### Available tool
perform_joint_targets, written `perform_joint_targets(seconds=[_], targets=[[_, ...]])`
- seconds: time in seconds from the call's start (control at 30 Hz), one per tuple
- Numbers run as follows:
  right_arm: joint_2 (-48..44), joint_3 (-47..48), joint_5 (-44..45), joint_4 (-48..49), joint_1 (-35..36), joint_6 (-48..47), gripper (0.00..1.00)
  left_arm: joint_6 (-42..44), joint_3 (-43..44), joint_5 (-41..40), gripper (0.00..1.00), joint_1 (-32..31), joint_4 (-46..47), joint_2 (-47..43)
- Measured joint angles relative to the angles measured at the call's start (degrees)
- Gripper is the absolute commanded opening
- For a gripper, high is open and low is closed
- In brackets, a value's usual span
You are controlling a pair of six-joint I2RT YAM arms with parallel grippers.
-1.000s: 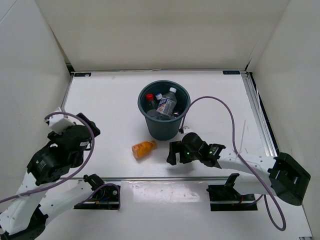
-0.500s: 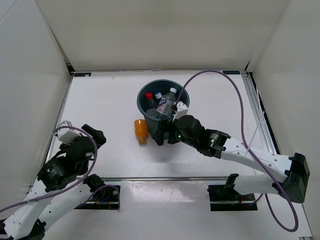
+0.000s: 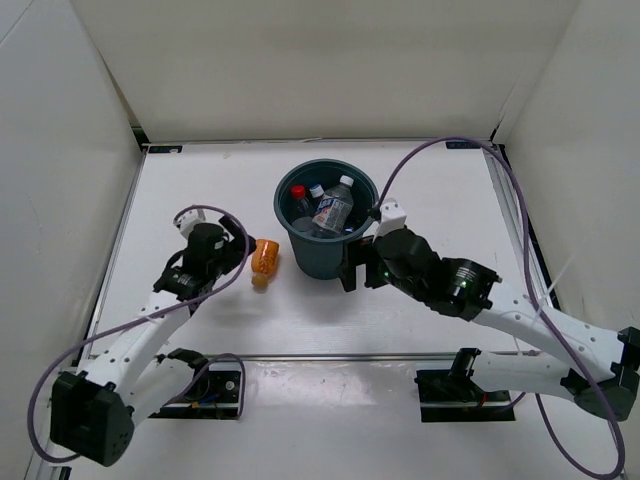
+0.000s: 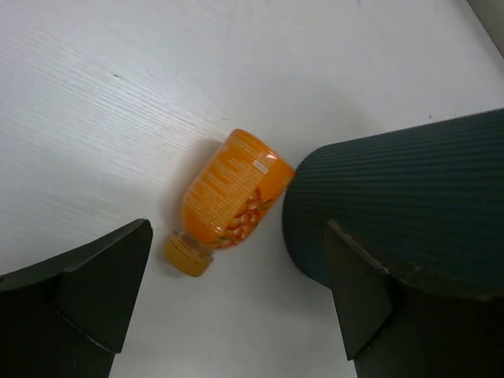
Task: Put the plastic bottles in the bin
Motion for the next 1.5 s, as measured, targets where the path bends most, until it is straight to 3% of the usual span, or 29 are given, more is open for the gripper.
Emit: perform_joint_targets(seconds=[0.13,0.27,0.5,0.73,0.93,1.17,1.33,1.5], targets=[[-2.1,0.2,0.8,-1.9,-0.3,-1.6,1.0,4.9,-5.6,15.8,0.9,12.2,8.2,3.2],[-3.7,0.2,0.7,-3.4,-1.1,-3.0,1.0,11.9,-2.7,26.9,0.88,15.4,16.1,15.3],[-6.2,0.2,0.6,-6.1,-1.7,-4.7,1.0,20.9,4.1,34.0,0.88,15.3,21.1,27.3],[-8.3,-0.6,1.6,-6.5,-1.9,-5.3,1.0,24.2,4.0,35.1,0.83,15.3,22.3,29.2],[-8.3,-1.6,2.4,-7.5,-1.9,-5.9,1.0,25.0,3.4,35.3,0.85,14.8,22.2,28.9],[-6.7,-1.6,2.4,-7.4,-1.9,-6.7,1.0,15.6,4.4,30.2,0.89,14.9,10.0,23.8],[-5.3,-1.6,1.9,-7.4,-2.1,-7.2,1.0,4.9,19.8,28.3,0.87,16.9,-9.9,24.4],[-3.9,-1.6,1.0,-7.3,-2.4,-7.7,1.0,-0.9,26.7,32.6,0.87,18.6,-17.5,27.5]])
